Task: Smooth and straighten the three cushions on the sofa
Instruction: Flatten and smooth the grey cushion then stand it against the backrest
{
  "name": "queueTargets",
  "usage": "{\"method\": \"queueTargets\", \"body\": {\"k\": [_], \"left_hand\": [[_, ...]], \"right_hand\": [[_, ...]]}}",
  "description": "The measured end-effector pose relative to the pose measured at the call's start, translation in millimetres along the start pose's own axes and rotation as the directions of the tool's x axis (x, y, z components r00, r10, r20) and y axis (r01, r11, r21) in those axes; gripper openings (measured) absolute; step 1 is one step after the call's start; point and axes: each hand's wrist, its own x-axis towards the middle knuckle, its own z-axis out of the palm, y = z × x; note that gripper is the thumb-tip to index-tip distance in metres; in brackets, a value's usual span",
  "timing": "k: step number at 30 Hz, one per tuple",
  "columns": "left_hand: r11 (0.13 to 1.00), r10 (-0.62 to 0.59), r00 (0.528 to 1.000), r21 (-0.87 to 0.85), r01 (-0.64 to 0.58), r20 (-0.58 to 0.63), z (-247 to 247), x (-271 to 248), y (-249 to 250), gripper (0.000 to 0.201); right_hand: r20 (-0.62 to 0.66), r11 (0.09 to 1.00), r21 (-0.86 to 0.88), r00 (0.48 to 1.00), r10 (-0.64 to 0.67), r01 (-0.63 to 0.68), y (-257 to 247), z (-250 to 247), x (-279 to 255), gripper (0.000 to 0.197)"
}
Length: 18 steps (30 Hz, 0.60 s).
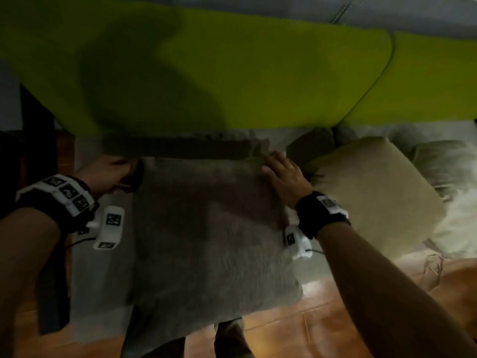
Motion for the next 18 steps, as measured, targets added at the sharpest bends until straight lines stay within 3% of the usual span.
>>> {"method": "queueTargets", "body": {"k": [2,4,7,9,10,13,15,18], "left_hand": [[0.992,0.025,0.999,0.127,-0.019,-0.045,-2.4,5.4,-2.5,0.033],[0.976,0.037,0.979,0.215,0.008,-0.201,-17.7,14.0,-7.9,0.037],[0.972,0.03,0.901,0.222,0.074,-0.434,-43.9,13.2,-16.3,0.016],[0.961,0.08,0.859,0.268,0.068,-0.506,-46.1,2.4,-16.9,0.037],[0.953,0.135,0.842,0.301,0.034,-0.522,-38.8,-9.4,-14.0,0.044],[0.887,0.413,0.793,0.396,-0.238,-0.449,12.5,-82.7,6.1,0.056],[0.763,0.582,0.771,0.502,-0.408,-0.258,62.0,-135.3,-0.7,0.057],[0.662,0.539,0.842,0.623,-0.417,-0.01,131.7,-172.7,-34.8,0.07]], "right_hand": [[0.165,1.0,-0.027,0.986,-0.01,0.015,13.2,1.7,7.5,0.057],[0.276,0.99,-0.122,0.961,-0.033,0.069,26.2,2.9,8.0,0.062],[0.22,0.961,-0.159,0.957,-0.191,0.228,46.9,8.2,4.8,0.071],[0.127,0.976,-0.17,0.985,-0.115,0.136,48.2,-2.6,-8.9,0.078],[0.021,0.981,-0.162,0.995,-0.1,0.102,49.3,-3.9,-17.6,0.078],[-0.205,0.973,-0.112,0.953,-0.223,0.203,44.1,2.1,-67.0,0.066],[-0.199,0.957,-0.035,0.937,-0.289,0.287,32.9,22.2,-107.5,0.065],[-0.045,0.912,-0.032,0.911,-0.41,0.408,15.4,71.0,-144.2,0.067]]}}
